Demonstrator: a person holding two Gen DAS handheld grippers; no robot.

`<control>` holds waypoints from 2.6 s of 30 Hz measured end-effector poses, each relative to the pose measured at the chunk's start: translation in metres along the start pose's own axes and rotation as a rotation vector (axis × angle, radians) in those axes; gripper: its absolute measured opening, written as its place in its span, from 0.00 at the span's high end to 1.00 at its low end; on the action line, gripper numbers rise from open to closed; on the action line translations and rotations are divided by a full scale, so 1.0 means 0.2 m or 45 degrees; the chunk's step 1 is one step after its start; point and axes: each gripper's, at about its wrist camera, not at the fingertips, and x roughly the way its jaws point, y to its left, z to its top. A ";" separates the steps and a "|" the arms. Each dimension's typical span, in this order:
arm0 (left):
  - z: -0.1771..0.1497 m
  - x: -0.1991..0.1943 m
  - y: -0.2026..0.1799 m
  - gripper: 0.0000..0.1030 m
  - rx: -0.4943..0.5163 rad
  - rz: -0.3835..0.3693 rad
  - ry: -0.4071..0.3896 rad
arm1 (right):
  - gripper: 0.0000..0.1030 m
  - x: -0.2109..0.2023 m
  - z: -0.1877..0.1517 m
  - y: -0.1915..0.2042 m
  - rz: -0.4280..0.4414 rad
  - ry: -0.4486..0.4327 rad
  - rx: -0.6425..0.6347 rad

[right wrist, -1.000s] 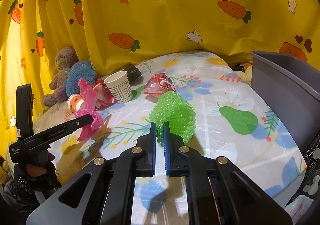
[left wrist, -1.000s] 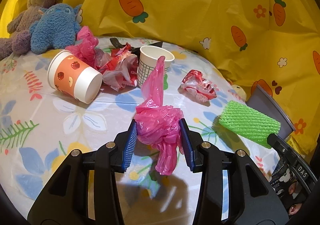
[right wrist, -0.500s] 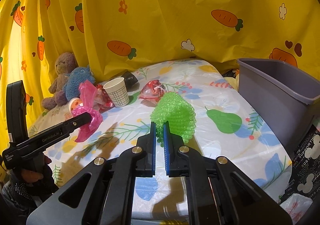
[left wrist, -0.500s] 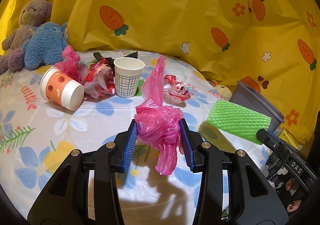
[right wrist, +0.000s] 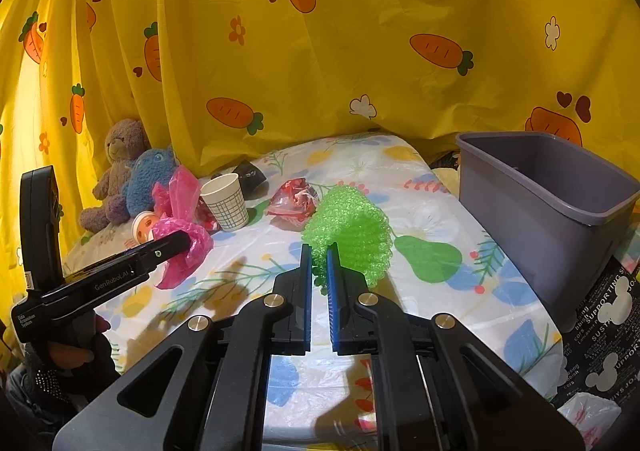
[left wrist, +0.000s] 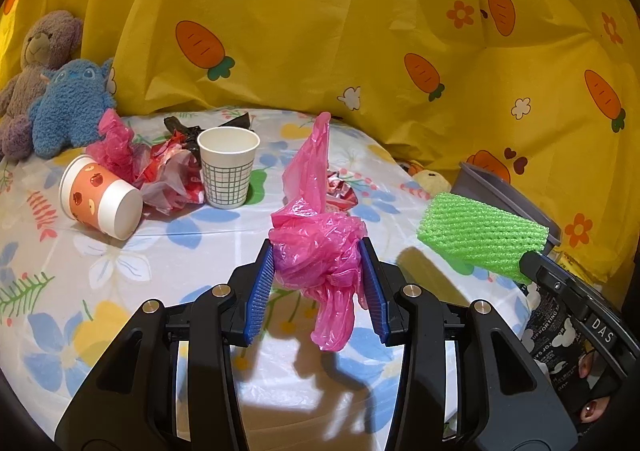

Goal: Collect trash
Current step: 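Grasp the pink plastic bag with the left tool while the right tool grasps the green foam net, then carry the pink bag and green net over the grey bin with both tools, then open both tools to drop the pink bag and green net into the bin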

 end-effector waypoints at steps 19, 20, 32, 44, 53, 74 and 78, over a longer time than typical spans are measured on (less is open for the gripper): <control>0.18 0.15 -0.36 0.60 0.141 -0.184 0.005 | 0.92 -0.14 0.13 -0.24 -0.153 -0.114 0.047; 0.19 0.16 -0.39 0.60 0.147 -0.209 0.009 | 0.92 -0.15 0.15 -0.26 -0.166 -0.124 0.048; 0.46 0.39 -0.93 0.60 0.264 -0.592 0.011 | 0.92 -0.19 0.34 -0.60 -0.495 -0.213 0.114; 0.42 0.74 -1.23 0.60 0.217 -0.789 0.183 | 0.92 -0.03 0.29 -0.79 -0.551 -0.104 0.200; 0.38 0.86 -1.28 0.60 0.230 -0.770 0.224 | 0.92 0.02 0.28 -0.85 -0.565 -0.069 0.228; 0.32 0.97 -1.30 0.49 0.222 -0.732 0.268 | 0.92 0.12 0.23 -0.90 -0.553 -0.005 0.245; 0.32 0.95 -1.28 0.26 0.213 -0.706 0.246 | 0.75 0.12 0.23 -0.89 -0.557 -0.005 0.235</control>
